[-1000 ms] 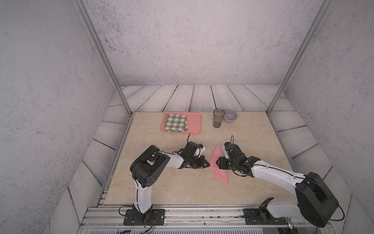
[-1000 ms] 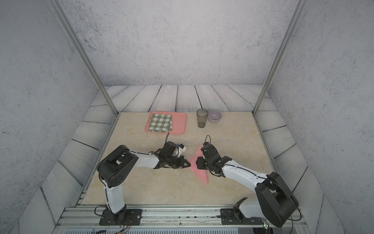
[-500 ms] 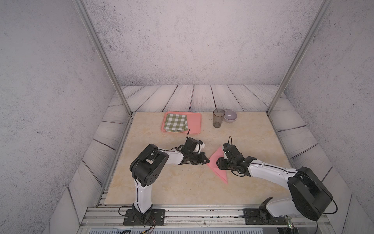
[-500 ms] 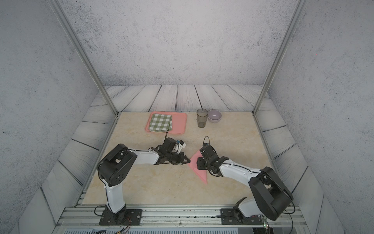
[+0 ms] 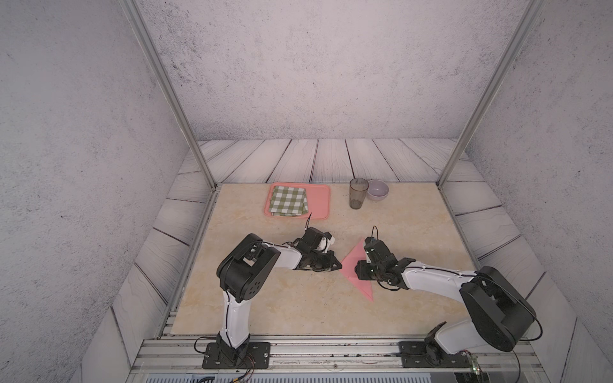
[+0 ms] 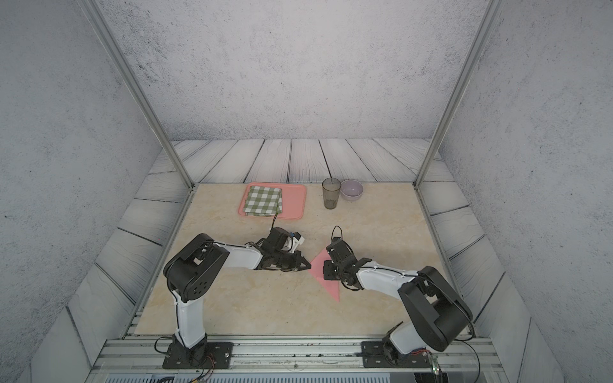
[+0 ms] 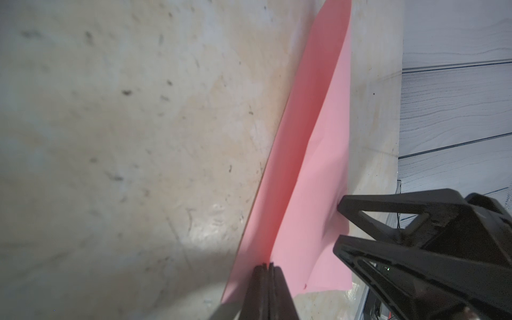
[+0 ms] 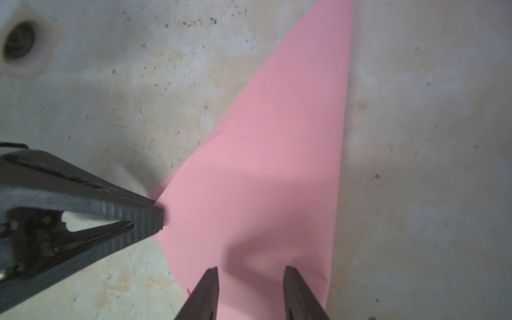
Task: Fold the square paper diagonally
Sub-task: Fold the paper at the center of the board.
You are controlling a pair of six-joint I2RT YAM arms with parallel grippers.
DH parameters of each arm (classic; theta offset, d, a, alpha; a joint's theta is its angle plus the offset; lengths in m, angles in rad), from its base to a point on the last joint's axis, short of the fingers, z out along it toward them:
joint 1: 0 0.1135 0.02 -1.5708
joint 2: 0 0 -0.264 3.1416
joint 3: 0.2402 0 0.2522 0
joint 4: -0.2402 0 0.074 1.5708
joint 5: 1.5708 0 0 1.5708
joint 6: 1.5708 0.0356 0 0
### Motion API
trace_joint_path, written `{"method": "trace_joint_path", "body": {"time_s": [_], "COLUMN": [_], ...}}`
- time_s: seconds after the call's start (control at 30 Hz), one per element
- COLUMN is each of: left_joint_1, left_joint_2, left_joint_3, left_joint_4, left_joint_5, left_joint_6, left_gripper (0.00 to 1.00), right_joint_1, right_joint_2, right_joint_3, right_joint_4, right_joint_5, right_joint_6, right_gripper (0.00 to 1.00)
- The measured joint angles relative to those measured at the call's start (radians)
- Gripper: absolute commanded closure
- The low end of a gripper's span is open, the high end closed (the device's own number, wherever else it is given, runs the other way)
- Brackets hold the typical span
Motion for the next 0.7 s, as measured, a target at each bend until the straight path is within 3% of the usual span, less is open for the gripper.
{"method": "trace_joint_path", "body": {"time_s": [0.13,0.27,0.4,0.47,0.5,0.63,0.7], "left_joint_1": [0.001,0.003,0.011,0.017,0.02,0.036,0.037], "left_joint_2": [-0.004,-0.036,-0.087,-0.126,-0.144,-0.238,-0.29], "left_joint_3": [0.0,-0.001,-0.001,0.002,0.004,0.001,-0.022], "left_joint_4": [0.014,0.008,-0.053,-0.095,-0.114,-0.169,-0.14], "left_joint_5": [0.008,-0.014,-0.043,-0.055,-0.06,-0.066,-0.053], "left_joint_6": [-0.001,0.005,0.021,0.032,0.038,0.054,0.037], "left_gripper": [0.61,0.43,0.36,0.37,0.43,0.79,0.87], "right_joint_1": [0.0,0.0,0.0,0.0,0.0,0.0,0.0], "right_joint_2": [0.016,0.028,0.041,0.046,0.049,0.056,0.058], "right_joint_3": [-0.013,-0.017,-0.017,-0.017,-0.017,-0.017,-0.017], "right_joint_4": [0.024,0.061,0.091,0.103,0.109,0.127,0.133], "right_joint_5": [0.0,0.0,0.0,0.0,0.0,0.0,-0.002], "right_joint_6": [0.003,0.008,0.012,0.015,0.016,0.02,0.023], "right_gripper": [0.61,0.62,0.62,0.62,0.62,0.62,0.62]}}
